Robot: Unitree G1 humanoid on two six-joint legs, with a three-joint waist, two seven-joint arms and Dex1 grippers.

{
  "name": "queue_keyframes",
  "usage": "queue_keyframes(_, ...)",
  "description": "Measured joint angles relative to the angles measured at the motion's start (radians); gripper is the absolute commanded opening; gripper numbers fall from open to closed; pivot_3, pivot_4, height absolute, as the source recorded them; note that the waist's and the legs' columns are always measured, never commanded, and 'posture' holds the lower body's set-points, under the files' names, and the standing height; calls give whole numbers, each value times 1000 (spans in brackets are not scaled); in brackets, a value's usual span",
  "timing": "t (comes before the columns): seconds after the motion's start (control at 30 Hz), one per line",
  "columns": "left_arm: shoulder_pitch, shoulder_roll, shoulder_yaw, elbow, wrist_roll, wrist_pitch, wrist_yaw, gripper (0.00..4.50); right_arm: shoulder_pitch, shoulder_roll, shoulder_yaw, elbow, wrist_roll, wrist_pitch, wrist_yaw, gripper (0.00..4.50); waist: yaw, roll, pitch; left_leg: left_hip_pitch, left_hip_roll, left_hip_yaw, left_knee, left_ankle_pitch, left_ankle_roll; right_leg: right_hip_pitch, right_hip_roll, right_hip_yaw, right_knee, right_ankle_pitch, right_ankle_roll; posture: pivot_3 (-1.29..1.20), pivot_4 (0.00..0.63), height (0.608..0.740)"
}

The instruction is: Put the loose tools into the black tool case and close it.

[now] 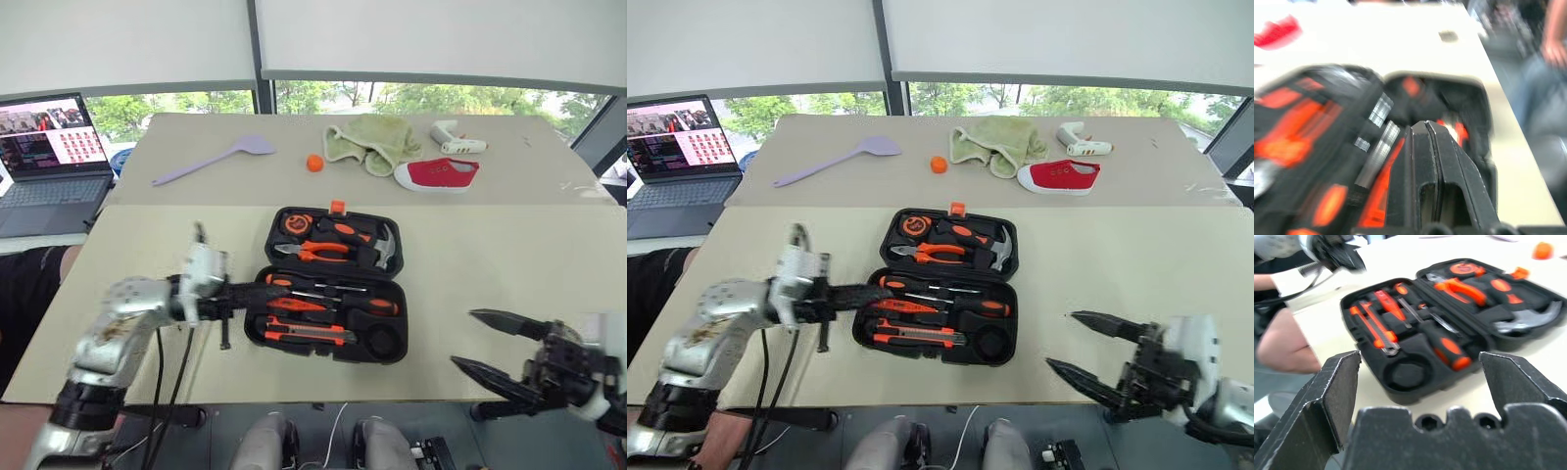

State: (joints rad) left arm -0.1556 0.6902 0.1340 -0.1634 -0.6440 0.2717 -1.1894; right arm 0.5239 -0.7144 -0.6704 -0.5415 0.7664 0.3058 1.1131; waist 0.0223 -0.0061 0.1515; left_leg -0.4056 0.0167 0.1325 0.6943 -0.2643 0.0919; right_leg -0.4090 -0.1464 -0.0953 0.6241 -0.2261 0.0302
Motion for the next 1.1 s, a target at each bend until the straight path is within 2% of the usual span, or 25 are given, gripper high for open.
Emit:
queue_keyframes(0.07,95,49,49,14,7,-11,-17,1116,62,18,-76,29,-11,-36,29,4500,0,0,0,1,0,1,-1,-1,0,0,1,0,0,-2,1,0,150,740)
queue_keyframes(0.13,182,49,79,56,54,-66,-20,1849,121,54,-136,84,-52,-104,65,4500,4,1,0,1,-1,1,-1,-9,-1,0,1,0,-1,-3,1,0,150,740)
queue_keyframes(0.23,240,21,88,118,134,-191,-3,3010,176,88,-202,179,-110,-207,107,4500,19,1,0,1,-1,1,-1,-11,-3,-3,0,-1,-7,-4,1,0,150,740)
queue_keyframes(0.33,282,15,91,119,138,-230,-19,4193,215,114,-255,279,-153,-295,127,4500,21,1,0,0,-1,1,-1,-12,-2,-3,-1,1,-12,-3,2,0,150,740)
queue_keyframes(0.37,299,19,94,106,123,-226,-40,4424,236,125,-264,298,-160,-310,128,4500,20,1,0,0,0,1,-1,-12,-2,-3,-3,1,-12,-3,2,0,150,740)
queue_keyframes(0.47,361,30,101,34,56,-198,-103,4424,308,172,-289,359,-196,-353,117,4500,16,3,-1,0,0,1,-3,-13,-3,-3,-4,2,-13,-2,-1,0,150,740)
queue_keyframes(0.57,358,28,73,-51,23,-166,-127,4424,331,163,-291,359,-208,-341,82,4500,13,6,-2,1,0,1,-3,-13,-4,-3,-4,3,-13,-3,0,0,150,740)
queue_keyframes(0.73,236,-26,-31,-155,14,-128,-87,4424,297,-62,-290,322,-233,-142,-4,4500,1,10,-4,3,0,4,-2,-13,-3,-1,-2,6,-13,-1,3,0,150,740)
queue_keyframes(0.8,206,-48,-78,-186,19,-115,-64,4424,254,-200,-271,331,-252,-41,-6,4500,-5,10,-4,4,0,4,-2,-13,-3,4,0,6,-13,2,-3,0,150,740)
queue_keyframes(0.87,192,-54,-109,-204,27,-111,-50,4424,223,-271,-243,341,-271,19,-5,4500,-5,9,-3,2,0,2,-2,-12,-3,3,2,4,-12,3,-4,0,150,740)
queue_keyframes(0.97,190,-53,-143,-220,52,-93,-36,4424,121,-390,-136,414,-304,133,-10,4500,-4,8,-3,1,0,2,-1,-8,5,3,5,3,-12,2,-3,0,150,740)
queue_keyframes(1.03,181,-66,-167,-244,54,-84,-14,4424,10,-476,-21,486,-332,205,-8,4500,-4,8,-3,-1,-1,2,-1,-9,8,2,3,2,-13,0,-4,0,150,740)
queue_keyframes(1.1,179,-72,-179,-262,53,-80,-4,4424,-33,-500,33,514,-345,220,1,4500,2,8,-2,-1,-1,2,0,-9,8,3,3,2,-13,0,-2,0,150,740)
